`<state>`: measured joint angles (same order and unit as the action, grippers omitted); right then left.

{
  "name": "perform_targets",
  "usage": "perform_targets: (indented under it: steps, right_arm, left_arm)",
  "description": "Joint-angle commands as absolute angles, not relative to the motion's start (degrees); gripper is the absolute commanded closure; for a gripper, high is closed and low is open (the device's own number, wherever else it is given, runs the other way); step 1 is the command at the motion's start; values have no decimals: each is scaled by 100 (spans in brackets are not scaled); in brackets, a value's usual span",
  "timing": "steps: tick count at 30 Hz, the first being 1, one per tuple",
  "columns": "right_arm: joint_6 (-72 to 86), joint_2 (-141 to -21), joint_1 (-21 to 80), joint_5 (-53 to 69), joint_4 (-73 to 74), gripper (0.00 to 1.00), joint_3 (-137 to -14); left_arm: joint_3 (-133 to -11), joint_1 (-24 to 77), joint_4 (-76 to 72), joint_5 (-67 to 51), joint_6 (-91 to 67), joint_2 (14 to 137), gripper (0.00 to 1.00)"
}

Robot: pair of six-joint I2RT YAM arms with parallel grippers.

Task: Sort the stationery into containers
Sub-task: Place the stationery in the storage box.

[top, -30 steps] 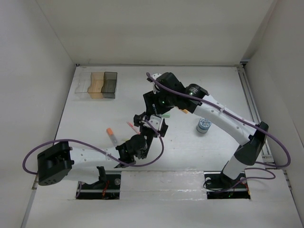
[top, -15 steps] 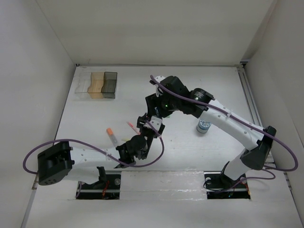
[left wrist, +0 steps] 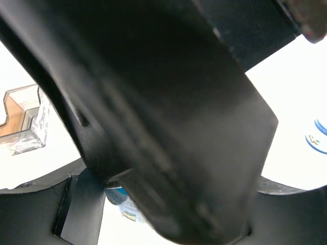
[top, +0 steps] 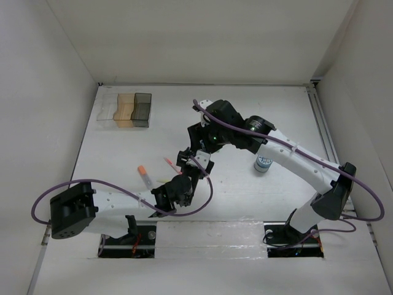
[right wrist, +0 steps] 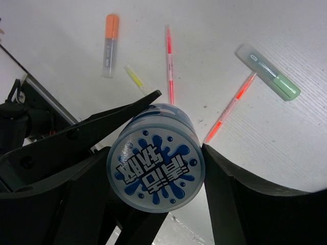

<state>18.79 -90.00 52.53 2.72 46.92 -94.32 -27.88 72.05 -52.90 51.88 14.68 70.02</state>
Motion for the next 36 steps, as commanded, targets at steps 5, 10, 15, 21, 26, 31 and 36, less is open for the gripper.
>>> perform_targets:
  steps: [5, 10, 15, 21, 26, 31, 36]
  right_arm:
    - [2021, -8947, 5344, 536, 4114, 89, -9422]
    - [2021, -8947, 5344, 589, 4052, 62, -9422]
    - [2021, -8947, 5344, 589, 3999, 44, -9422]
    - [2074, -8895, 5344, 519, 3946, 36, -9422]
    - [2074, -8895, 5344, 466, 3946, 26, -9422]
    - [2074, -8895, 5344, 466, 3946, 17, -9422]
    - [2074, -8895, 5344, 519, 3946, 9, -9422]
  left_arm:
    - [-3085, 7225, -5335, 5037, 1047, 6724, 100]
    - [-2971, 7225, -5335, 4922, 984, 6496, 100]
    - [-2856, 7225, -5388, 4922, 932, 6311, 100]
    - [-2751, 7172, -5440, 5027, 932, 6197, 100]
    - [-2698, 7172, -5502, 5027, 932, 6144, 100]
    - [-2646, 7172, -5554, 5027, 932, 6091, 100]
    - [-2593, 7172, -5607, 5080, 932, 6091, 100]
